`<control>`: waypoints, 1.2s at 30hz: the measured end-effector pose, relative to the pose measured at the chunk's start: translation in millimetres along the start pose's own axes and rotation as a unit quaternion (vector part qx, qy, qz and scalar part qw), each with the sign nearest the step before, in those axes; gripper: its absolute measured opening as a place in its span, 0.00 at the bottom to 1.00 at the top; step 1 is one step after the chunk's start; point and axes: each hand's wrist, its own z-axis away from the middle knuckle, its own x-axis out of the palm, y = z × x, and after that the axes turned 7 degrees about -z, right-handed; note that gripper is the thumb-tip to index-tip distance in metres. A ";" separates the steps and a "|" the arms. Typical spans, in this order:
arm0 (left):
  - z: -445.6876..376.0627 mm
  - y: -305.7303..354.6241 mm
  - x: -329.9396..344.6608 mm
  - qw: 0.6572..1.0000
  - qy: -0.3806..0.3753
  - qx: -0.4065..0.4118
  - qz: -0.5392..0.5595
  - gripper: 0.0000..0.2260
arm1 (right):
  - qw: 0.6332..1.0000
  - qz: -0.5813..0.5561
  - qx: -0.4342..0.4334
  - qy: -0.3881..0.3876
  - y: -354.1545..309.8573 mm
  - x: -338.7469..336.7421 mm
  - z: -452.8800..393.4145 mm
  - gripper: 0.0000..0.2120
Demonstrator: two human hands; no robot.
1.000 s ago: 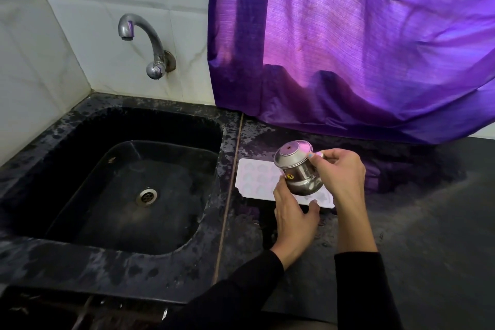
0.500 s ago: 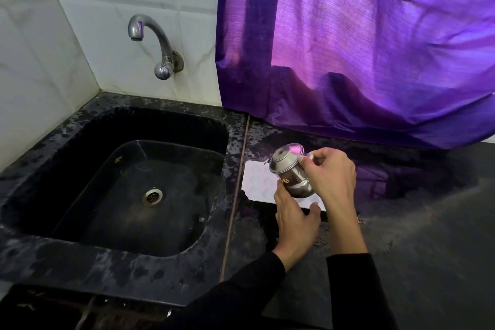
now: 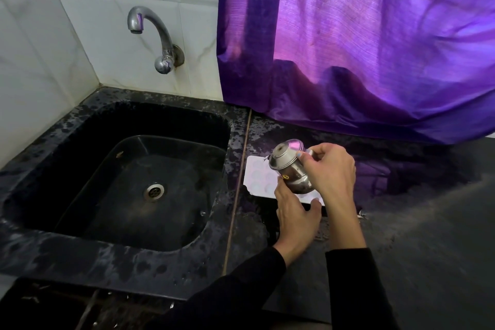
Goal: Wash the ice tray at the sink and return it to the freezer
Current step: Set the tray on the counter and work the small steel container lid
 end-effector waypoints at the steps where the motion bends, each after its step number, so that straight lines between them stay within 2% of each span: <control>1: 0.3 0.2 -0.1 1.000 0.001 0.001 0.001 0.39 | 1.000 0.000 -0.001 0.001 0.5 -0.3 0.1 0.05; 8: 4.8 3.4 0.7 1.000 0.012 0.009 0.002 0.39 | 0.999 -0.039 0.013 0.014 4.9 -4.9 1.2 0.04; 19: 14.4 17.5 12.4 0.997 0.018 0.065 -0.037 0.39 | 0.987 -0.132 0.062 0.066 23.5 -34.9 2.7 0.06; 28: 39.0 25.8 47.9 0.997 -0.056 0.052 -0.032 0.38 | 0.987 -0.072 0.086 0.118 55.1 -72.6 6.9 0.07; 36: 56.0 24.0 76.9 0.993 -0.115 0.037 -0.004 0.34 | 0.987 -0.001 0.091 0.130 75.0 -98.5 14.4 0.07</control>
